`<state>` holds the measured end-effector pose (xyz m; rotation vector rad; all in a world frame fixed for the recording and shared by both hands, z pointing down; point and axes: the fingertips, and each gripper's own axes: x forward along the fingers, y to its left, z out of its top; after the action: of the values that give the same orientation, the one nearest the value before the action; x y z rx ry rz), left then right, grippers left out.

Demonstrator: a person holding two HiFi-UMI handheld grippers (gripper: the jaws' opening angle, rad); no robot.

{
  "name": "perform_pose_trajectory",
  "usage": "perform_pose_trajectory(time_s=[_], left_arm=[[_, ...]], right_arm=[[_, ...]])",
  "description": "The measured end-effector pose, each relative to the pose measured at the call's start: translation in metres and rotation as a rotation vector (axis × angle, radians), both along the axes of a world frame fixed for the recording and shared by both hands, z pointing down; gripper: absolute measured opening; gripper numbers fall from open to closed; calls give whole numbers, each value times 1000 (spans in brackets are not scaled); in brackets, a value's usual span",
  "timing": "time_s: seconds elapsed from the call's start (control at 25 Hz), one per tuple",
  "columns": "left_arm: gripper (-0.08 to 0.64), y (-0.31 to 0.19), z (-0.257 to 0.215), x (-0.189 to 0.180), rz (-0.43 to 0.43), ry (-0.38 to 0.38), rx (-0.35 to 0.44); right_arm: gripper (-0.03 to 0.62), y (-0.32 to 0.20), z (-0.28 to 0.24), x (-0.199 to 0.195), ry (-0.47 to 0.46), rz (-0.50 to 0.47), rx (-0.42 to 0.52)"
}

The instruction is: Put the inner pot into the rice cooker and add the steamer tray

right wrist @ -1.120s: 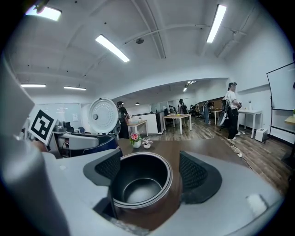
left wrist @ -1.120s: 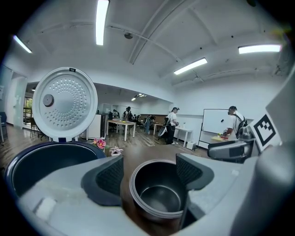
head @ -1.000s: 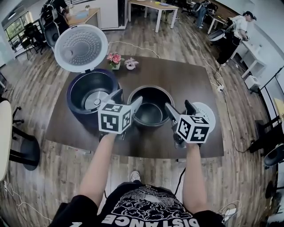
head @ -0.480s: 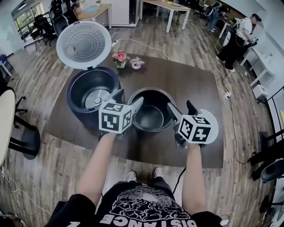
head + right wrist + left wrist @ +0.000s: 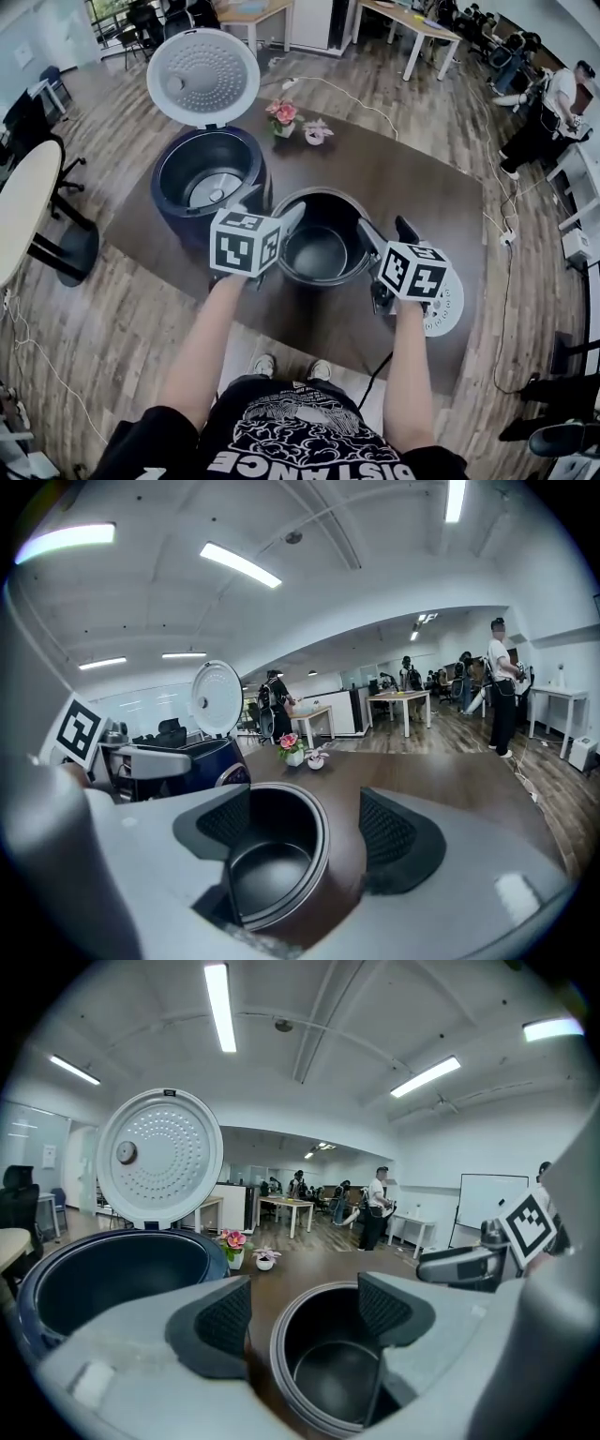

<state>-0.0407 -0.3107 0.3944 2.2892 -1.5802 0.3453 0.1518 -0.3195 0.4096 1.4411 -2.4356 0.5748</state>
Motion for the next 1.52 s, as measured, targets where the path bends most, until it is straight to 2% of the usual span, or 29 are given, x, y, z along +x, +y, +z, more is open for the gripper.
perform_pose_trajectory(time_s=[0.32, 0.76, 1.16, 1.52], left_arm=[[356, 10, 16, -7, -101, 18, -32], [356, 36, 65, -21, -248, 117, -159], [307, 51, 89, -22, -321, 232, -217], [230, 54, 100, -21, -352, 299, -237]], right_arm=[[321, -9, 23, -2, 3, -89, -55], [254, -15, 57, -8, -10, -169, -150], [182, -15, 80, -10, -18, -193, -225], [144, -12, 87, -15, -5, -188, -227]])
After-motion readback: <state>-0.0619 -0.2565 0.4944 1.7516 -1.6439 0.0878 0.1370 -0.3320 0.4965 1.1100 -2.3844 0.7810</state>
